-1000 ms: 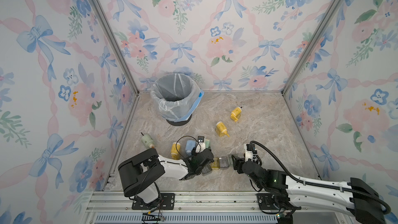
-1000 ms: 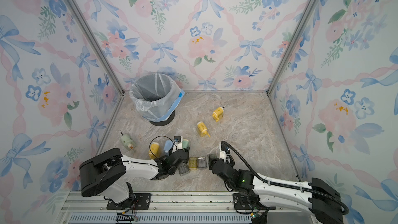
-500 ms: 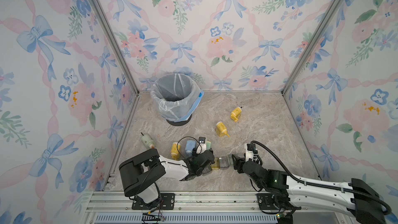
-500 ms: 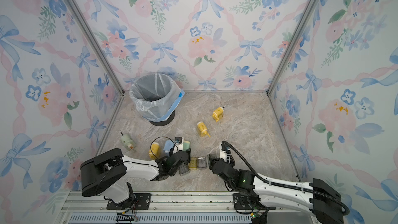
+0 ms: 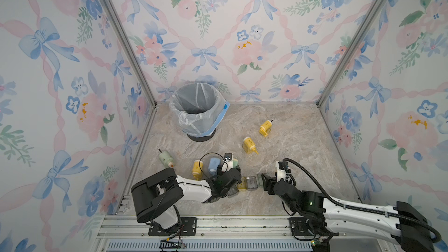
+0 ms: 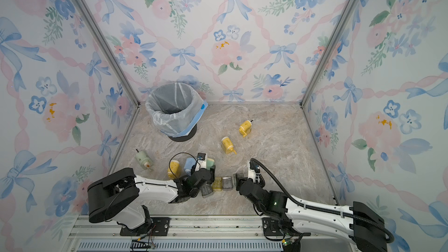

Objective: Take out the pencil sharpener tray and clean the shavings
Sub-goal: Place the pencil sharpener at the center of the board.

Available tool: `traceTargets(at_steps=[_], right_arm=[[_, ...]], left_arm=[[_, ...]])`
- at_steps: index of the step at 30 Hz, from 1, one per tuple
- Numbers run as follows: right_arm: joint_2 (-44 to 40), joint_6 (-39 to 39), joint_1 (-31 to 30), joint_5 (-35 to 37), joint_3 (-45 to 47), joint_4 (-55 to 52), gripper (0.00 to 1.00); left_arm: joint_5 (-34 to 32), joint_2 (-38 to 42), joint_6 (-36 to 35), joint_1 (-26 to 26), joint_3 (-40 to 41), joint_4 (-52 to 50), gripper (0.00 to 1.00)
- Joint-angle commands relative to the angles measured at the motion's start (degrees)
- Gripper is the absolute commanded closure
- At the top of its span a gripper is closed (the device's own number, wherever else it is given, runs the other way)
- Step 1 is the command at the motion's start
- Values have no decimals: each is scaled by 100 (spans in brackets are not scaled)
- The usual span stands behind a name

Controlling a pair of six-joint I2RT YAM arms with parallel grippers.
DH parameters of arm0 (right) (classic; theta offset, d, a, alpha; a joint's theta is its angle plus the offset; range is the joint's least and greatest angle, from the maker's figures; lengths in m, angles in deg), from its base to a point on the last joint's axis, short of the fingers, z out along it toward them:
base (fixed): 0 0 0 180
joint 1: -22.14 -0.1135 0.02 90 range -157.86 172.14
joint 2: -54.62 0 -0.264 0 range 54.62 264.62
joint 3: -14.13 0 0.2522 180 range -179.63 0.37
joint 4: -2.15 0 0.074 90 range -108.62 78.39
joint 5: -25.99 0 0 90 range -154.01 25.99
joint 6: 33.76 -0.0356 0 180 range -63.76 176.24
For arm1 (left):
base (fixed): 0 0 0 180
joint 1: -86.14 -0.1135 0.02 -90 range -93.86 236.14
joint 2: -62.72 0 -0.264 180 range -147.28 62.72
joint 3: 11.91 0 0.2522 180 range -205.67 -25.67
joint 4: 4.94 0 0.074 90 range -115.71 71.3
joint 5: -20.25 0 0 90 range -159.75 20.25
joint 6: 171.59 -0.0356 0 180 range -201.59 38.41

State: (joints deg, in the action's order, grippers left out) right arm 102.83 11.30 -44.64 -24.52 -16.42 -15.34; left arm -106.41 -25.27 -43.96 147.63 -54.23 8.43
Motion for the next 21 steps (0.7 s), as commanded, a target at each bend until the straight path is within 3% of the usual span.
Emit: traceTargets(at_steps=[1, 21], right_arm=[[-74, 64, 51, 116, -125, -149, 27], [-423, 220, 302, 59, -157, -404, 26]], left_arm=[[-70, 194, -221, 22, -134, -7, 32], [-275, 923, -750, 26, -409, -176, 29]])
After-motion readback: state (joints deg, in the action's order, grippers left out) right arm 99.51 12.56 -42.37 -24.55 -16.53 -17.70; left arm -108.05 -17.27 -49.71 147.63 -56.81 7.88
